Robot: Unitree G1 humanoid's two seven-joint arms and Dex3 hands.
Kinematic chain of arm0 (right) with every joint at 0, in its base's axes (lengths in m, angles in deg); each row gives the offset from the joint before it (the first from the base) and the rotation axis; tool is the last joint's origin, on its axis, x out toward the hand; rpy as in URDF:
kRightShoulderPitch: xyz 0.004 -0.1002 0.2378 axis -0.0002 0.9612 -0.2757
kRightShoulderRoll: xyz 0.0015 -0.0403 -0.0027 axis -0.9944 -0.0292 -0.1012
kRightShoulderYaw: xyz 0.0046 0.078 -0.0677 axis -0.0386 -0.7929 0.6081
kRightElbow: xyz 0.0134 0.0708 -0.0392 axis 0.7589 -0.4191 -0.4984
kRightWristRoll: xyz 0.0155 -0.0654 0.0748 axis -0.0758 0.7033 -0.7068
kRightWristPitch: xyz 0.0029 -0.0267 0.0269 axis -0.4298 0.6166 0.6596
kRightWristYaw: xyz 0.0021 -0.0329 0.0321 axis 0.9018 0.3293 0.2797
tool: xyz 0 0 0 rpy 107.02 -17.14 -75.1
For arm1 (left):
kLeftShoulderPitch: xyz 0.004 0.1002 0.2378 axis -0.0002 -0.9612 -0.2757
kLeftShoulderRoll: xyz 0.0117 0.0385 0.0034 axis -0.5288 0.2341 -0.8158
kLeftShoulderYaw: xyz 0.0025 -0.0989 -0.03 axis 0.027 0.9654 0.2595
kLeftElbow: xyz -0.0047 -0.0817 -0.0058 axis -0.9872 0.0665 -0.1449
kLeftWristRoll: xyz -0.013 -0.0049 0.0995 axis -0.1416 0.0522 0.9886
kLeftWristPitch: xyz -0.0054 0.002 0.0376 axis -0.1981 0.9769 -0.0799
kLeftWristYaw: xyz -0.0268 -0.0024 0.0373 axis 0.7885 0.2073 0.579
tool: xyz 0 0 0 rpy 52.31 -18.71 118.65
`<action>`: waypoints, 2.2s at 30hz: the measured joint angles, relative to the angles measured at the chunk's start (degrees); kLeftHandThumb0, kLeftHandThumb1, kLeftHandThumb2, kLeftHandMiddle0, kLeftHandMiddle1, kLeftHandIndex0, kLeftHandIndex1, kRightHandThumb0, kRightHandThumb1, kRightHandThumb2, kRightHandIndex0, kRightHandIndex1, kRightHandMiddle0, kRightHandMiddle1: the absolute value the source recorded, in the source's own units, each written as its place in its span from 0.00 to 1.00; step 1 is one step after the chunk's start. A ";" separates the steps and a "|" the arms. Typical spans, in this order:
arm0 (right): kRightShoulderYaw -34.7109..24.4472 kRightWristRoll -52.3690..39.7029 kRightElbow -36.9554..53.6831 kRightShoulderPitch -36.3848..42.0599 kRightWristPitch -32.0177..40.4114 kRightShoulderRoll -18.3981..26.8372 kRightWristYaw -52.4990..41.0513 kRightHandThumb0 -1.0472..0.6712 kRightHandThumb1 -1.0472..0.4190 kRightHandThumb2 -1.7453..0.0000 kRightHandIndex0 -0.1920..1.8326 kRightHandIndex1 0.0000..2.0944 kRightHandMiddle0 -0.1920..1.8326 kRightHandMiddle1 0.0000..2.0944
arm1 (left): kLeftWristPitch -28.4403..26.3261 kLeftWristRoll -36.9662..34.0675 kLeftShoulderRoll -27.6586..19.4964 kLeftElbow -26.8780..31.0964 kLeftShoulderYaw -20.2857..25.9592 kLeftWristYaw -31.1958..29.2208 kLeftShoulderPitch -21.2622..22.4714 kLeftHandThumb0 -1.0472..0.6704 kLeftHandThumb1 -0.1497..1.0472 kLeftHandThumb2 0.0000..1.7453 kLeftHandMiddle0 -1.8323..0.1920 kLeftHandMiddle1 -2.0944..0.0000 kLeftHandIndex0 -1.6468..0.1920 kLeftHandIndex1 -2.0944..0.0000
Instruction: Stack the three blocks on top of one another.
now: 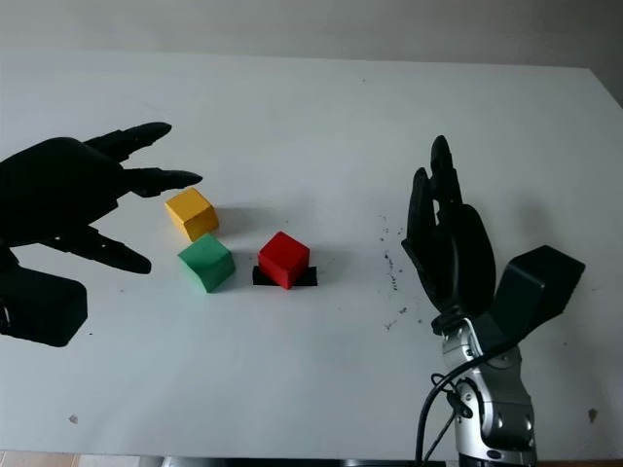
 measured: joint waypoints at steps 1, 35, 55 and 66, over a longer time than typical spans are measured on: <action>0.00 0.00 0.00 0.05 0.00 -0.01 0.00 0.21 0.00 0.61 0.00 0.00 0.00 0.00 | 0.46 2.03 -0.15 -1.54 -0.88 1.01 1.28 0.22 0.88 0.03 0.94 0.98 0.74 0.99; -0.32 -1.17 1.23 2.04 0.09 -0.10 -0.04 0.22 0.00 0.62 0.00 0.00 0.00 0.00 | 13.31 9.77 3.39 -26.05 -18.57 8.01 20.37 0.29 0.81 0.03 0.92 0.98 0.68 0.97; -1.04 -1.26 2.58 3.44 0.35 -0.10 0.27 0.22 0.00 0.63 0.00 0.00 0.00 0.00 | 15.47 15.32 6.24 -32.97 -22.27 19.46 22.73 0.32 0.83 0.03 0.86 0.97 0.58 0.95; -1.07 -1.17 2.61 3.79 0.40 -0.09 -0.05 0.22 0.00 0.64 0.00 0.00 0.00 0.00 | 14.14 23.97 6.21 -36.33 -27.15 29.52 25.38 0.35 0.89 0.03 0.82 0.97 0.52 0.78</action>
